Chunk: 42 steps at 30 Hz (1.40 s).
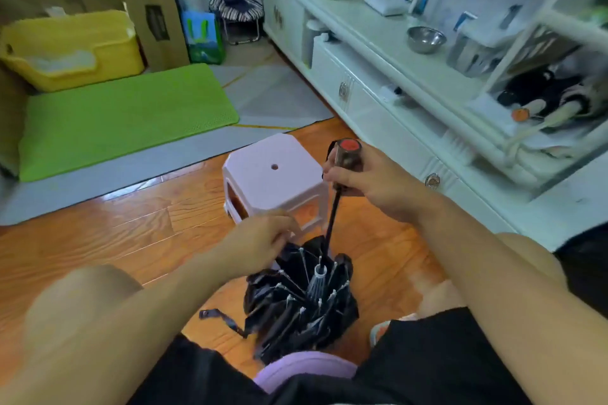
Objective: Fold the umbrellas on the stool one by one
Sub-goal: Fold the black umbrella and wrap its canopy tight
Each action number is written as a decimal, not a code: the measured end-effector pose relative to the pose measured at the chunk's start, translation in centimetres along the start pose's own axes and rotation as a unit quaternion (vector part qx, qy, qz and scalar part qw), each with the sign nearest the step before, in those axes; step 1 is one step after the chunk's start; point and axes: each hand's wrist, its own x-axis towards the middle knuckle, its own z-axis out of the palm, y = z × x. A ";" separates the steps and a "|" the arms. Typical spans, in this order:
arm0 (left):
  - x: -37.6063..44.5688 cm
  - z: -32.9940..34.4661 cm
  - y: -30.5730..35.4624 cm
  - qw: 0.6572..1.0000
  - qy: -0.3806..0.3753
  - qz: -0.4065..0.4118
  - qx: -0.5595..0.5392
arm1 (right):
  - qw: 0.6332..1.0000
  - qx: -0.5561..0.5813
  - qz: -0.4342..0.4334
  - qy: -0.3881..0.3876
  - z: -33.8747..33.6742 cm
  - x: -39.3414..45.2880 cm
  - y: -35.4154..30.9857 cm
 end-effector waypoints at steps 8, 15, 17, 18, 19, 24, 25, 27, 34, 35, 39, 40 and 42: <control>1.7 3.1 -3.3 0.985 -0.049 -0.155 0.056 | 0.969 0.028 0.006 0.244 -8.0 -1.6 2.4; 8.6 7.3 -0.8 0.989 -0.049 -0.137 -0.030 | 0.914 -0.279 0.010 0.296 -11.6 -4.4 3.6; 10.6 8.7 0.5 0.985 -0.090 -0.138 -0.055 | 0.880 -0.384 0.007 0.281 -12.5 -4.7 3.5; 11.8 9.2 1.6 0.983 -0.115 -0.132 -0.060 | 0.869 -0.412 0.000 0.274 -12.7 -4.6 3.8; 12.9 9.5 2.7 0.982 -0.136 -0.118 -0.065 | 0.864 -0.421 -0.010 0.277 -12.7 -4.5 4.3; 17.0 13.7 4.0 0.975 -0.178 -0.122 -0.053 | 0.865 -0.346 -0.081 0.355 -14.0 -2.9 6.9; 16.9 14.9 3.2 0.972 -0.177 -0.143 -0.050 | 0.864 -0.341 -0.091 0.360 -14.0 -2.6 7.3; 16.1 16.9 1.5 0.962 -0.171 -0.198 -0.070 | 0.870 -0.340 -0.087 0.346 -13.7 -2.2 8.6; 15.1 21.6 -2.5 0.951 -0.093 -0.263 -0.135 | 0.896 -0.346 -0.040 0.274 -11.9 -0.2 15.9; 15.3 22.2 -2.5 0.949 -0.081 -0.265 -0.147 | 0.897 -0.346 -0.043 0.271 -11.9 0.4 16.8; 16.9 24.4 -1.8 0.950 -0.060 -0.262 -0.155 | 0.903 -0.350 -0.036 0.246 -11.0 1.8 20.7; 17.4 24.8 -1.8 0.956 -0.049 -0.257 -0.131 | 0.904 -0.351 -0.034 0.240 -10.6 2.1 21.7; 18.1 25.3 -2.1 0.966 -0.020 -0.243 -0.082 | 0.907 -0.352 -0.032 0.230 -9.7 2.5 23.6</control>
